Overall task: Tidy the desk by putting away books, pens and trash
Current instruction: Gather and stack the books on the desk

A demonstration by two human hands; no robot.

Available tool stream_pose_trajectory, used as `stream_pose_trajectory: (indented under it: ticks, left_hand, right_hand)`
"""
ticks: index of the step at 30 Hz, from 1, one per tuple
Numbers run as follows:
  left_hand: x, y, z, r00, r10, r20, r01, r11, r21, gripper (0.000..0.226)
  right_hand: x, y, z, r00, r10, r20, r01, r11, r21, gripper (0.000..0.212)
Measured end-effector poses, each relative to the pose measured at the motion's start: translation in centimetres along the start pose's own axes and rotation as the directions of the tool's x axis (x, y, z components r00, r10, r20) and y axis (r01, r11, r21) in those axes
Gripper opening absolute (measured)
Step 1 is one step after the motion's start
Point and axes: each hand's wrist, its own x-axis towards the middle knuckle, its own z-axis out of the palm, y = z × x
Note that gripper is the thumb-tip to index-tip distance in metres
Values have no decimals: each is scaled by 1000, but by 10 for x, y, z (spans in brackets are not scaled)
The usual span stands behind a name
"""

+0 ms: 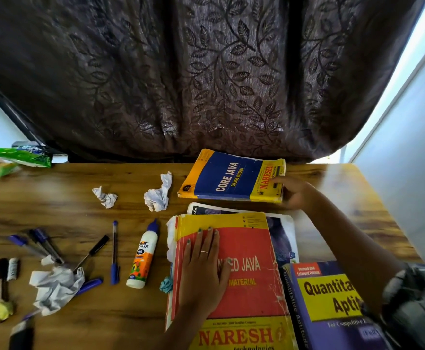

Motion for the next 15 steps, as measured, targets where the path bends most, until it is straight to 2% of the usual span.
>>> stream_pose_trajectory:
  ticks: [5,6,8,10,12,13,15]
  left_hand:
    - [0,0,-1,1000,-1,3,1,1000,9,65]
    - [0,0,-1,1000,0,3,0,1000,11,65]
    - [0,0,-2,1000,1,3,-1,1000,1,65]
    - [0,-1,-3,1000,2,-10,-2,998,-56,65]
    - [-2,2,-6,997,-22,-71,2,962,-272,64]
    - [-3,4,-9,992,-67,-107,14,901,-434,63]
    - [-4,6,-16,963,-216,-161,45,718,-694,65]
  right_hand:
    - [-14,-16,14,998,-60,-21,60,998,24,38]
    - [-18,-15,19,997,-72,-28,73,997,33,33]
    - [-32,-7,30,992,-115,-50,118,991,62,8]
    - [-49,11,38,987,-145,-67,152,981,120,16]
    - [-73,40,42,979,-186,-88,197,970,143,11]
    - [-85,58,42,975,-207,-82,218,965,147,5]
    - [-109,91,41,971,-230,-70,239,957,166,13]
